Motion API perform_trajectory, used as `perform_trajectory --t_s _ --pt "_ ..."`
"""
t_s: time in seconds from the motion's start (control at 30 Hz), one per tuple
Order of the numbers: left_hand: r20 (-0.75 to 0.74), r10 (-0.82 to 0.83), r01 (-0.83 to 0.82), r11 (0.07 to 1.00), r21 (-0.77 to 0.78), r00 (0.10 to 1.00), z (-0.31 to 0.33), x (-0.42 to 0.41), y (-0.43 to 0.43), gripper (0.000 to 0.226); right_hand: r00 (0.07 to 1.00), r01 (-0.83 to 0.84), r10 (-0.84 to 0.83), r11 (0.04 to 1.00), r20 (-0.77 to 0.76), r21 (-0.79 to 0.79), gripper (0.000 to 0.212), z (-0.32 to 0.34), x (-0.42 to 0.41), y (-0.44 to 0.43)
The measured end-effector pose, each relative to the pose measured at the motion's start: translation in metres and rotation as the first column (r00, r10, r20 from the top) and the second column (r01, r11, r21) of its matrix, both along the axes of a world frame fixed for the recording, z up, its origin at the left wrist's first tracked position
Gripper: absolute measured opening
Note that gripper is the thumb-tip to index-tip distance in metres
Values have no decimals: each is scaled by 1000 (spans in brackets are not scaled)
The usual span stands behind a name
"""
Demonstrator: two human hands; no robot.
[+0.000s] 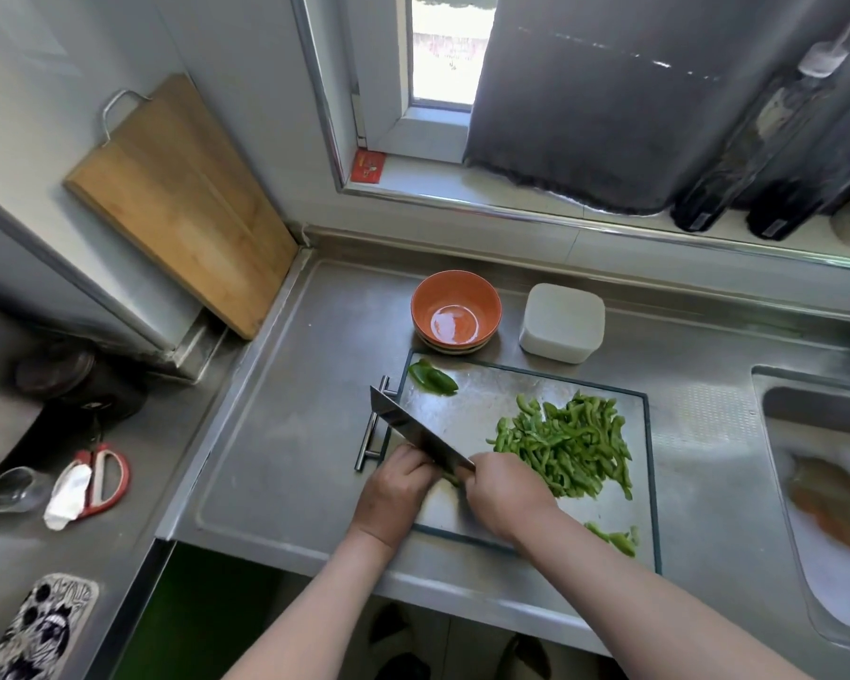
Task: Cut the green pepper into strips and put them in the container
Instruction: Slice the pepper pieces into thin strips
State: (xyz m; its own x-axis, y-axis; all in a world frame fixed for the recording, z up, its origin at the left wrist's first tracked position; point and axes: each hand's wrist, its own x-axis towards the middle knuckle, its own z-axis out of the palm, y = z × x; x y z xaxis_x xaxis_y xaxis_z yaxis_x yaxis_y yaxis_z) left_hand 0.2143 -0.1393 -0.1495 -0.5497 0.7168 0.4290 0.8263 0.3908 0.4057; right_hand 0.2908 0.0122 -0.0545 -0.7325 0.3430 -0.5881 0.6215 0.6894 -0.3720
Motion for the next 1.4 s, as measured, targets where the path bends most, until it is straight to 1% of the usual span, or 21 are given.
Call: perform_trajectory --t_s 0.07,0.2,0.3,0.37,0.47,0.57,0.7,0.9,1.0,1.13,1.27,1.4 --pt "17 -24 23 999 38 1000 3 0 -1 9 1000 25 -25 999 -9 -24 32 0 1 2" --pt "47 -30 28 999 38 998 5 -2 0 18 999 34 -35 999 -8 -24 31 4 8 7" --pt "58 -34 31 998 45 998 5 -4 -1 8 999 42 -42 999 12 -27 27 9 17 13" --pt "47 -38 36 998 46 998 5 -4 -2 10 999 43 -43 999 9 -33 26 12 21 14" --pt "16 -49 48 998 35 999 4 -2 -5 12 1000 -7 7 1000 -14 5 28 16 24 11" --pt "27 -36 35 998 50 999 1 -2 -6 8 999 -23 23 1000 -35 9 32 19 25 4" --pt "43 -27 25 998 57 999 -1 -3 -6 15 999 -21 22 999 -39 28 34 21 27 -1" --pt "38 -12 8 996 94 999 -2 -2 -6 9 999 -45 47 997 -20 70 32 22 33 -2" --pt "29 -24 22 995 95 999 -4 -3 -6 8 999 -49 51 995 -20 84 32 18 33 -2" --pt "51 -28 24 997 71 998 -7 -2 -6 25 999 -49 50 995 -16 89 27 10 30 -5" --pt "58 -28 25 998 55 998 -7 -2 -7 14 1000 -17 18 999 -9 47 27 5 36 -3" --pt "69 -30 28 999 37 997 -8 -3 -7 17 1000 -10 10 999 25 38 23 -1 33 -2"
